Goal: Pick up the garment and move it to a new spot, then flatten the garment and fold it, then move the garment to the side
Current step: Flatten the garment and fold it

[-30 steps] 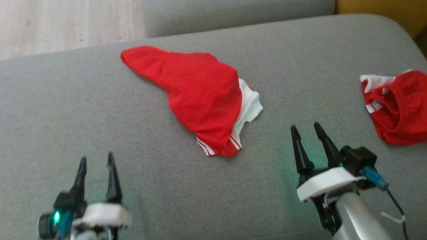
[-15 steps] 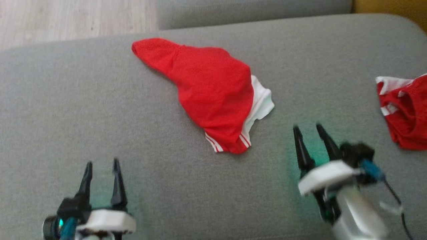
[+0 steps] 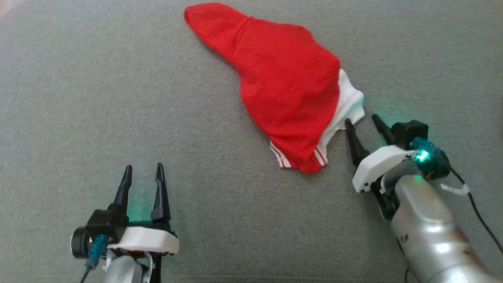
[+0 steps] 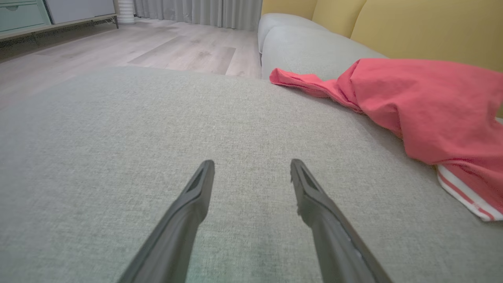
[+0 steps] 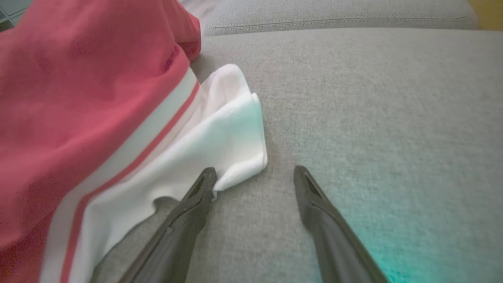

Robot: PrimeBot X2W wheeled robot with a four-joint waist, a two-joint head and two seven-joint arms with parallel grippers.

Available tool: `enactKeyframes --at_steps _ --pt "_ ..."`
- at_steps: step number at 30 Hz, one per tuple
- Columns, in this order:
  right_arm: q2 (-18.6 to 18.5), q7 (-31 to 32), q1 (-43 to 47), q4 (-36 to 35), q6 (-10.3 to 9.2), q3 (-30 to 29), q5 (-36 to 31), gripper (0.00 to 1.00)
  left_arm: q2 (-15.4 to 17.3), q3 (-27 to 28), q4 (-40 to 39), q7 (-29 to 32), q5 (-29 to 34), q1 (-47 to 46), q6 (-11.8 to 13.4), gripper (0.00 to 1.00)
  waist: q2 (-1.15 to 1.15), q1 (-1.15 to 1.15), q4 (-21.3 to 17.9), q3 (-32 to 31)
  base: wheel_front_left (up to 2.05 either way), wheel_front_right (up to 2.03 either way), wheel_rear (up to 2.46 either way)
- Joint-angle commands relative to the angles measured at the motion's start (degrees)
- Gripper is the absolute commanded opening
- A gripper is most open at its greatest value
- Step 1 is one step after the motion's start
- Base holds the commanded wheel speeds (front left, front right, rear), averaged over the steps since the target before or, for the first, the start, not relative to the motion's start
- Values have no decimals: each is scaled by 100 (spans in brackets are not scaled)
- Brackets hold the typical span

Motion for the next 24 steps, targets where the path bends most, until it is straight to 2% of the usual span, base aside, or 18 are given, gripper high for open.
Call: enactKeyframes --at_steps 1,4,5,6,9,13,18,24 --pt "31 -29 -249 31 21 43 -92 100 25 126 -112 -54 -45 -201 42 100 0 -1 150 112 0 0 0" --pt "31 -35 -314 380 21 80 -148 100 25 89 -97 -54 -74 -241 55 100 0 -1 228 144 0 0 0" --pt "31 -44 -327 457 21 119 -139 39 25 89 -97 -54 -81 -249 60 100 0 -1 237 146 0 0 0" --pt "31 -56 -337 521 21 154 -125 0 25 90 -100 -54 -86 -252 67 100 0 -1 238 139 0 0 0" --pt "31 -141 -389 599 21 136 -89 0 25 119 -98 -54 -90 -214 90 100 0 -1 188 73 0 0 0" --pt "-78 -226 -485 418 21 -193 -113 0 25 140 -75 -54 -103 -139 74 100 0 -1 59 -134 0 0 0" --pt "-373 -234 -645 -829 21 -650 3 0 25 162 -85 -54 -116 -38 43 100 0 -1 -110 -461 0 0 0" --pt "-755 -236 -1170 -2003 21 -584 150 0 25 209 -11 -54 -165 163 10 100 0 -1 -219 -892 0 0 0"
